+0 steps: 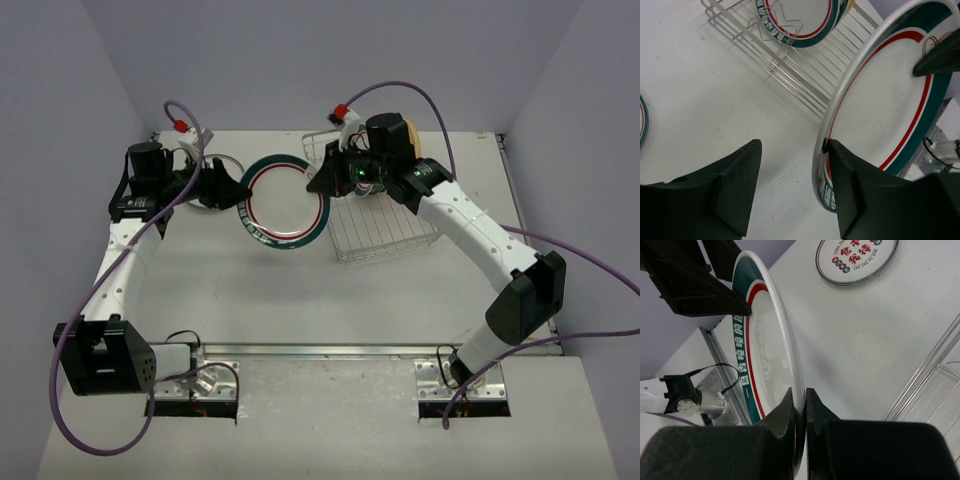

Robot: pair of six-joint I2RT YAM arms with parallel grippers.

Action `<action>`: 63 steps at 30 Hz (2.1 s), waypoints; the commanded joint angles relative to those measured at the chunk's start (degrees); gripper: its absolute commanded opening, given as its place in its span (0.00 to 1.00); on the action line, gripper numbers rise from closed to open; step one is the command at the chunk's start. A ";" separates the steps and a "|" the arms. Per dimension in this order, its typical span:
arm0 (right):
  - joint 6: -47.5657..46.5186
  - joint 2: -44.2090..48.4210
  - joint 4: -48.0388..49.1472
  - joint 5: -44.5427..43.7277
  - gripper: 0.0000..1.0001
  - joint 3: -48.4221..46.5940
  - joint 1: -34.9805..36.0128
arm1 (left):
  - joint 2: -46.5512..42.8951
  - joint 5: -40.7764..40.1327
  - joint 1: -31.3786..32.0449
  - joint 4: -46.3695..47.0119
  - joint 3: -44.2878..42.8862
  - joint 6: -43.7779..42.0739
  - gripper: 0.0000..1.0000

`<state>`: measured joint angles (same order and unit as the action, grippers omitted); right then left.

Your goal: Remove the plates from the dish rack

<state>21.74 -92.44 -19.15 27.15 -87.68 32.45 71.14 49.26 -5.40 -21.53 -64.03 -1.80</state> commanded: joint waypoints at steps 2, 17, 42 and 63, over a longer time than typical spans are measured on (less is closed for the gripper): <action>2.33 0.50 5.31 3.79 0.00 -0.95 0.34 | 0.41 2.39 0.92 -0.69 0.41 -4.14 0.13; 4.77 0.12 2.85 -11.96 0.91 0.36 -3.55 | 13.68 4.81 -14.63 7.95 -4.87 13.28 0.00; 4.54 1.21 2.12 -12.29 0.96 3.02 -7.49 | 44.84 -11.80 -23.25 8.37 -24.33 21.29 0.00; -4.62 -5.88 -4.69 -42.06 0.87 -5.12 -7.49 | 32.50 -35.29 -20.63 1.51 -22.68 1.86 0.85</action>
<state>22.28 -94.89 -22.12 -2.23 -86.88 25.23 112.55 22.79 -27.71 -21.69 -88.04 8.04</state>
